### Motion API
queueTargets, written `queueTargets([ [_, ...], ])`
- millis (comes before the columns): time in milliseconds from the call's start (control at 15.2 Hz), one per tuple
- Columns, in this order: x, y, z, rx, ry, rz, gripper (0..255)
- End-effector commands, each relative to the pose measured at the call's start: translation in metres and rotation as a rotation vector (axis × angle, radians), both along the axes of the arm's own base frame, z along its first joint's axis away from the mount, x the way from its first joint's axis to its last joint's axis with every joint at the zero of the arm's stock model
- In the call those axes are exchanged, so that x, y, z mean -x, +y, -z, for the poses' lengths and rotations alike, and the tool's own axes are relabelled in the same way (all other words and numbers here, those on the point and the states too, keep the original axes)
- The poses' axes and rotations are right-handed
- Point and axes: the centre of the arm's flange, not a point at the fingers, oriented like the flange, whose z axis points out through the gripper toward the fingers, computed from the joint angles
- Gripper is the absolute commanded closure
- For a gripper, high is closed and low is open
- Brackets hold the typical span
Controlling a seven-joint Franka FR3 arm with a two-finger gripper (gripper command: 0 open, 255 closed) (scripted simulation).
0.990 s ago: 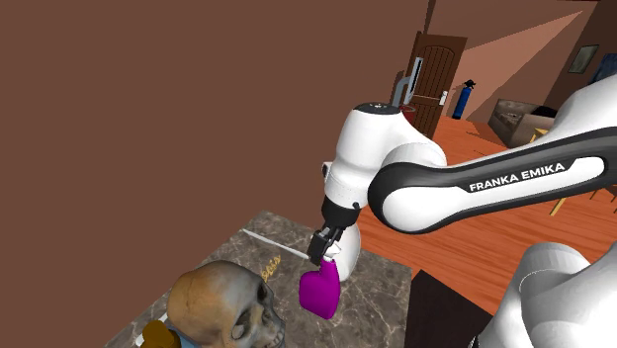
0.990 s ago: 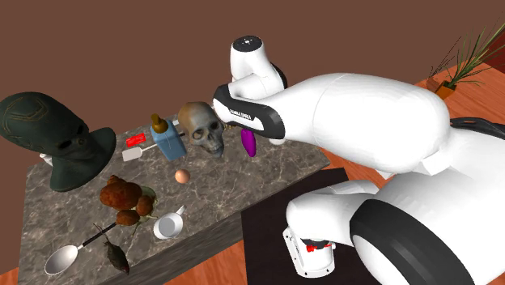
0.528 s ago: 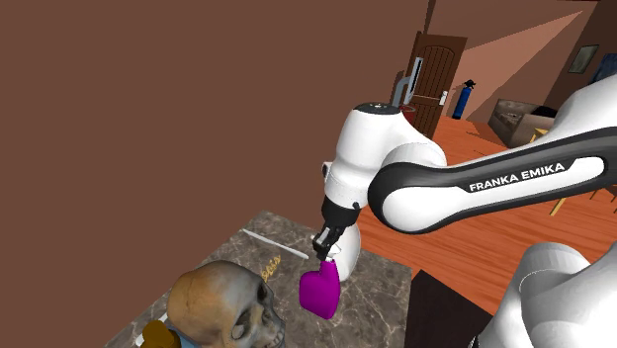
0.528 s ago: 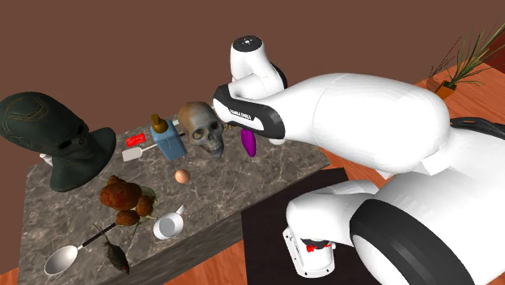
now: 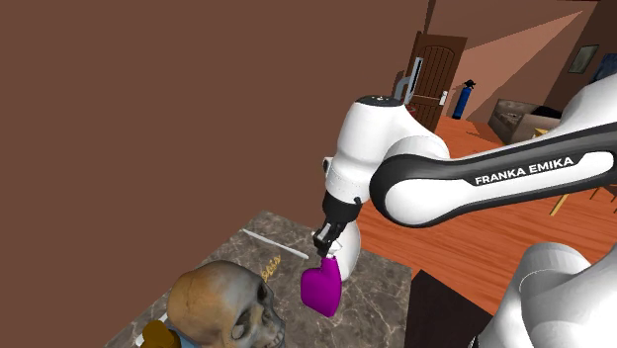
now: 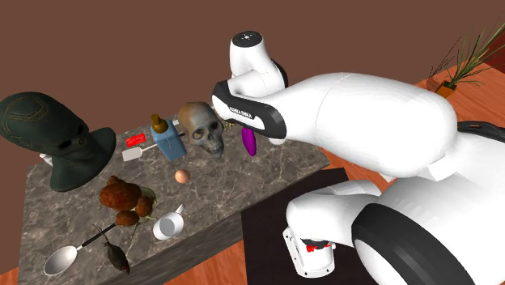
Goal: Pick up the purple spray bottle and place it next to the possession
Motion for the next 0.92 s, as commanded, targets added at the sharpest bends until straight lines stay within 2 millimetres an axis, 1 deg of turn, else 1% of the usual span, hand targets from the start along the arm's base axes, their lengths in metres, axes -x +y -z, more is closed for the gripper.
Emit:
queueTargets([
  [0,-0.001,0.0,-0.01,0.0,0.0,0.0,255],
  [858,-0.001,0.0,-0.078,0.0,0.0,0.0,255],
])
